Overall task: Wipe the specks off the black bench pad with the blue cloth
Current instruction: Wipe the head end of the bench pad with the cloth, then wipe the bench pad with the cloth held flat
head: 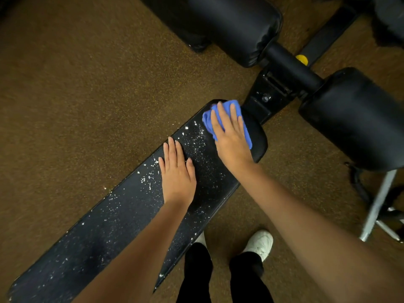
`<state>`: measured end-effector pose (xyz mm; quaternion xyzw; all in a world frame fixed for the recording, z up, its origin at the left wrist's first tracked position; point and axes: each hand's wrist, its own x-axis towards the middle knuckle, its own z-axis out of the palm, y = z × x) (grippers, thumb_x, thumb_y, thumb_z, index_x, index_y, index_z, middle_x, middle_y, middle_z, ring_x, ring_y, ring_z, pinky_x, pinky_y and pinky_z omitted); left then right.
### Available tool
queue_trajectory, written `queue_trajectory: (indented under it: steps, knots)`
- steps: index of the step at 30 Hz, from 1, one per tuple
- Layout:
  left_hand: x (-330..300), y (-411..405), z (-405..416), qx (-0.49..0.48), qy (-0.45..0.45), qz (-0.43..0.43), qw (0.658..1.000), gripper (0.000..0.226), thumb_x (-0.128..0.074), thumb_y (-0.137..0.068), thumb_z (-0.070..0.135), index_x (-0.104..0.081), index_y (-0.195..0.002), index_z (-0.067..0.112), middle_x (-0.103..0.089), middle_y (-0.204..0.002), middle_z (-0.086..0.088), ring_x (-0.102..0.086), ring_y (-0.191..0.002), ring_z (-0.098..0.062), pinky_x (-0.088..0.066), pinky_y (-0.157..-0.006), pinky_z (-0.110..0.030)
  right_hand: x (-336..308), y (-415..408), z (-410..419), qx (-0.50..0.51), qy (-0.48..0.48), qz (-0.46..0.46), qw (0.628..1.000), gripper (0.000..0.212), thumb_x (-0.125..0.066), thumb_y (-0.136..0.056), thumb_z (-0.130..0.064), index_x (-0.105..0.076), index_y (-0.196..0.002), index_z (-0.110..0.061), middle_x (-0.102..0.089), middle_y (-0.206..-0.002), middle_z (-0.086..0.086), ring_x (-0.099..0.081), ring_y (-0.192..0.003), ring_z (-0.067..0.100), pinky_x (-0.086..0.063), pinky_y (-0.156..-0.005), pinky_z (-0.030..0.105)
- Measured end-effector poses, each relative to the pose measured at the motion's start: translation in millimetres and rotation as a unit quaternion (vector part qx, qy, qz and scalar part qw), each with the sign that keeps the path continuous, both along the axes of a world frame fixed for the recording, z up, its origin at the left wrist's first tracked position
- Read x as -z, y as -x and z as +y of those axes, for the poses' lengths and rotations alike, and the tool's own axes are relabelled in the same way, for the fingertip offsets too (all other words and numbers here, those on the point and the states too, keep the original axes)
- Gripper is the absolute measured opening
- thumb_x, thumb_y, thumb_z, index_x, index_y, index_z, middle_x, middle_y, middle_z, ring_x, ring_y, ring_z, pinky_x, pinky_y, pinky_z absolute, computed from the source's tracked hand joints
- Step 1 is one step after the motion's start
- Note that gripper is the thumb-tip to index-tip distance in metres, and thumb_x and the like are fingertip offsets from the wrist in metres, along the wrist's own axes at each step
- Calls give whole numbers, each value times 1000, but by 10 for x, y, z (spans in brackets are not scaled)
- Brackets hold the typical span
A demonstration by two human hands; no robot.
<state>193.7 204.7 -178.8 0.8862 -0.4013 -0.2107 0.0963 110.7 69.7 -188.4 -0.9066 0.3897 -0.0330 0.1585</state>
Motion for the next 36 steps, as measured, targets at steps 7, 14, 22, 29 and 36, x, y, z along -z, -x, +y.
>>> queue_trajectory:
  steps: [7,14,22,29,36]
  knots:
    - [-25,-34,14,10,-15,9,1000,57,-8,-96,35,3,-147,11,13,-156,-1,18,-140,-11,12,-113,-30,-34,-210,-38,41,-13,1,999,76,-61,-83,1,-21,-147,-6,-12,-155,16,-3,-143,38,-8,-115,48]
    - [-36,-67,58,-10,43,59,997,54,-8,-99,35,-4,-148,10,3,-157,-1,11,-140,-7,4,-117,-33,-111,-242,-55,-74,-74,-1,995,65,-52,-93,-19,-19,-148,-9,-6,-157,12,4,-143,35,-4,-116,48]
    - [-378,53,-651,-36,121,31,992,56,-11,-96,31,-14,-147,7,-9,-156,-10,-1,-144,-20,1,-115,-37,-427,631,-108,42,-144,-49,987,61,-51,-89,-5,-29,-146,-12,-6,-157,10,5,-144,30,-9,-115,46]
    - [-106,310,-1253,69,-48,-101,991,59,-19,-99,41,-4,-148,13,-3,-156,-12,2,-144,-27,-1,-115,-45,-345,757,-9,29,-180,40,983,69,-50,-90,-4,-11,-148,-3,12,-156,12,12,-143,26,-14,-117,36]
    - [-21,231,-1334,58,-60,-139,987,58,-28,-98,38,-10,-148,14,-22,-152,-13,-20,-138,-31,-11,-113,-50,-318,777,-5,17,-189,52,980,69,-46,-91,-3,-6,-147,-1,17,-155,14,14,-143,27,-10,-118,37]
